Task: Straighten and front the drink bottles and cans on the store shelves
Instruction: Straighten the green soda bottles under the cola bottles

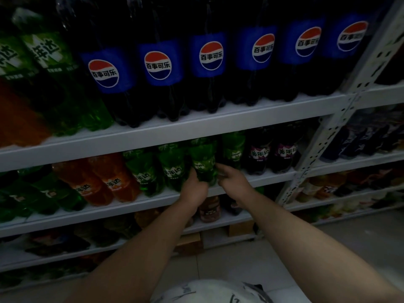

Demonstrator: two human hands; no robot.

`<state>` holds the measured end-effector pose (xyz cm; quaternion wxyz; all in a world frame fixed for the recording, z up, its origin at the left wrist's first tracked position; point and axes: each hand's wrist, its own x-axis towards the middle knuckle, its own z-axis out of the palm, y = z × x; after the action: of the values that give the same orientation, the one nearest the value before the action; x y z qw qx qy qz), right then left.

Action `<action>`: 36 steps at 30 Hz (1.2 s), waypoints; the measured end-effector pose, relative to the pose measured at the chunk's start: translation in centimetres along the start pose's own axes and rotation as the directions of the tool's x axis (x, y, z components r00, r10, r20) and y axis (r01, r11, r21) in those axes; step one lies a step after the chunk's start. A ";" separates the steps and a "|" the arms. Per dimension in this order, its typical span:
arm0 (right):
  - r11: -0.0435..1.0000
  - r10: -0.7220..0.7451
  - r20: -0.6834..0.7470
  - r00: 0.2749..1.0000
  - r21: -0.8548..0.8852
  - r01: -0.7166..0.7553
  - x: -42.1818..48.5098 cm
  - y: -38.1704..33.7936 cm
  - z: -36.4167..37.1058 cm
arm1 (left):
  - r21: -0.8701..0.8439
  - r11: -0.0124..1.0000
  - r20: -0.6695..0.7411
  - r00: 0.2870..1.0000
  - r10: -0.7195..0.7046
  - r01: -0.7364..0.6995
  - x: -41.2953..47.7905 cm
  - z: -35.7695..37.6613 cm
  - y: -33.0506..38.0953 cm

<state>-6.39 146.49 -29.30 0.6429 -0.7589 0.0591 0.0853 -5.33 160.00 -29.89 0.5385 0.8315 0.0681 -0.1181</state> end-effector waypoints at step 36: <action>0.914 -0.323 -0.635 0.702 -0.400 0.059 -0.3 -1.9 -1.2 | 0.088 0.993 0.016 0.996 -0.083 0.082 -1.5 0.2 0.7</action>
<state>-6.21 145.66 -27.22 0.4339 -0.8392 0.1971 -0.2618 -6.63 159.54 -28.91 0.4969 0.8496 0.0920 -0.1511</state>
